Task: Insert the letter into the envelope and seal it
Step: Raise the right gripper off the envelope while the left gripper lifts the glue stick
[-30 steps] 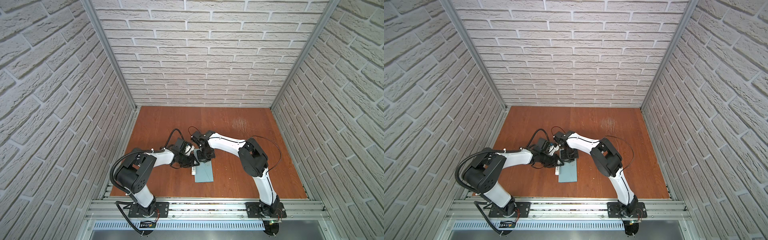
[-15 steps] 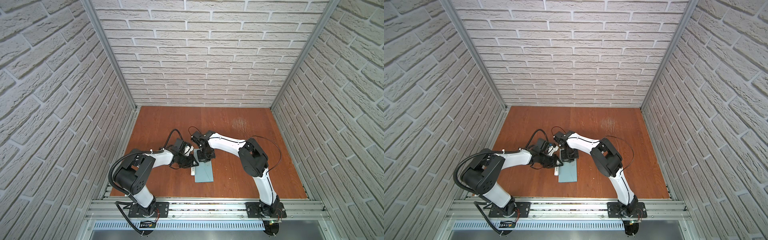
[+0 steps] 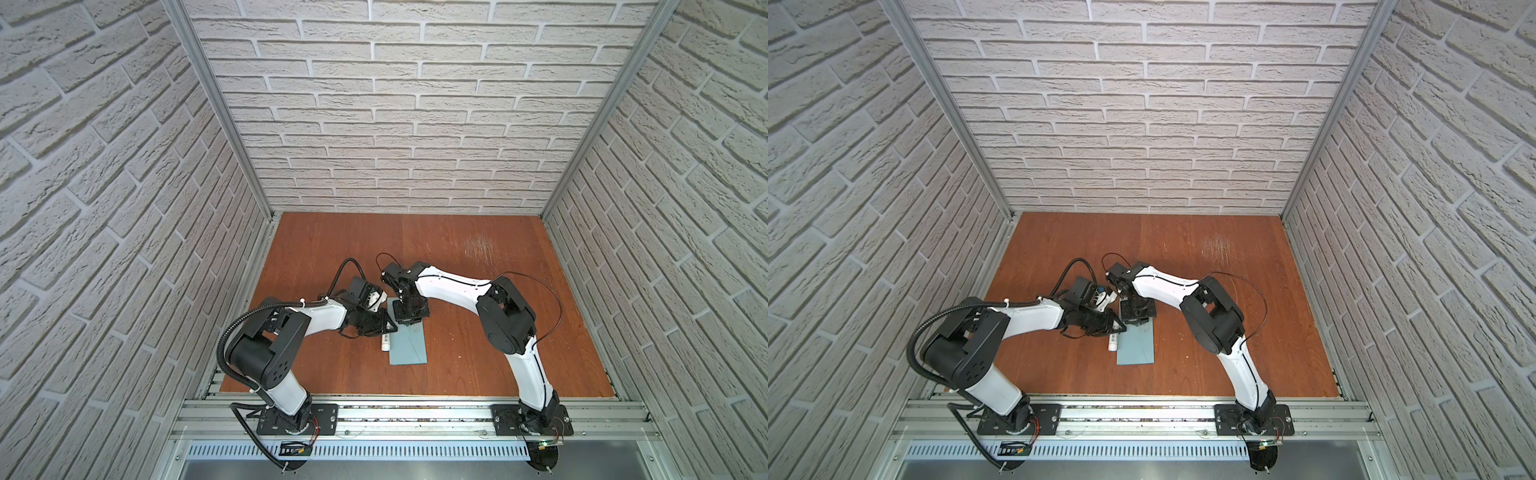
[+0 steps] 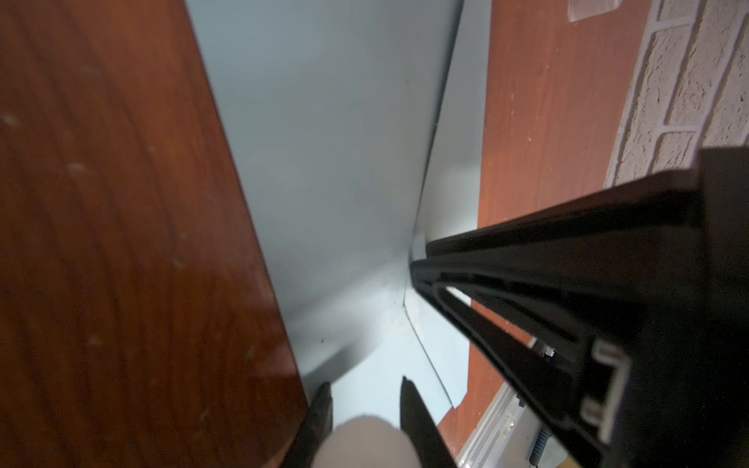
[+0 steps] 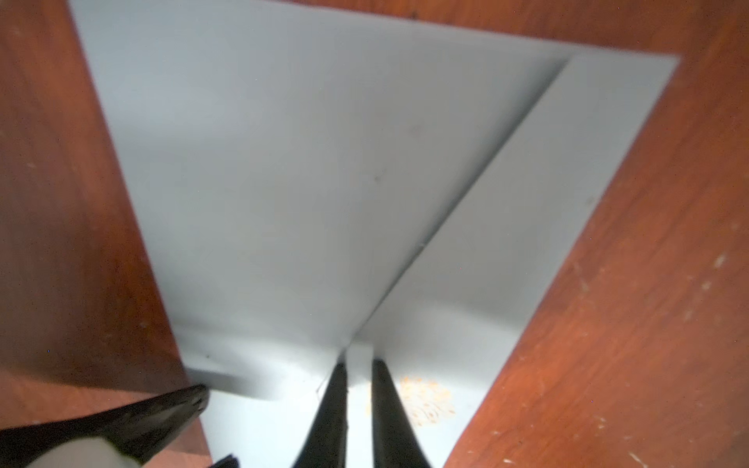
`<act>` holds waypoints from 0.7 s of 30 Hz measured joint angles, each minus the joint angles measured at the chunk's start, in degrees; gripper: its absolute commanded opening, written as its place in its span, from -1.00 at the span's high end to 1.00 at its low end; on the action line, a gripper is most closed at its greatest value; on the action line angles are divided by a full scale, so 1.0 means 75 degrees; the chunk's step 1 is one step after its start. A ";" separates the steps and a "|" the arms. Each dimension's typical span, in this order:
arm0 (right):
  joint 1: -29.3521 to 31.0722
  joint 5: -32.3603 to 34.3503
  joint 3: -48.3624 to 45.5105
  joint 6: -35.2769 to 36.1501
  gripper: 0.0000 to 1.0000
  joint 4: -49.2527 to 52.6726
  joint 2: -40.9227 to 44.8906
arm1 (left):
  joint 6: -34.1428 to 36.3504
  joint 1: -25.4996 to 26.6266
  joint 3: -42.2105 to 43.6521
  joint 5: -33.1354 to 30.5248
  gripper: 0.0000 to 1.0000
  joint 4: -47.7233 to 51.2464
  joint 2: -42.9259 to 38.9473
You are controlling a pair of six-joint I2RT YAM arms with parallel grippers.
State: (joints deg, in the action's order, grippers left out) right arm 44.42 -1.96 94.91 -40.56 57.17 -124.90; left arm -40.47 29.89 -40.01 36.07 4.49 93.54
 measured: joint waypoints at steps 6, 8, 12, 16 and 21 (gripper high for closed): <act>-0.0003 0.0023 -0.0070 -0.0020 0.78 -0.0079 0.0087 | -0.0003 -0.0003 0.0032 -0.0061 1.00 0.0093 -0.0102; 0.0012 -0.0015 -0.0096 -0.0026 0.66 -0.0157 0.0125 | -0.0006 -0.0003 0.0038 -0.0114 1.00 0.0221 -0.0178; 0.0073 0.0000 -0.0096 -0.0017 0.50 -0.0219 0.0169 | -0.0006 0.0000 0.0035 -0.0216 1.00 0.0472 -0.0399; 0.0117 0.0119 -0.0099 0.0003 0.43 -0.0140 0.0321 | -0.0012 0.0044 -0.0020 -0.0341 1.00 0.0793 -0.0799; 0.0128 0.0446 -0.0114 0.0006 0.40 0.0131 0.1306 | -0.0026 0.0187 -0.0204 -0.0577 1.00 0.1102 -0.1282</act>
State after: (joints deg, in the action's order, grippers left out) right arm 45.39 1.39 94.06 -40.51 58.15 -115.11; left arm -40.66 31.29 -41.54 31.75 12.75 83.92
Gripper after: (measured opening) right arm 0.295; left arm 0.268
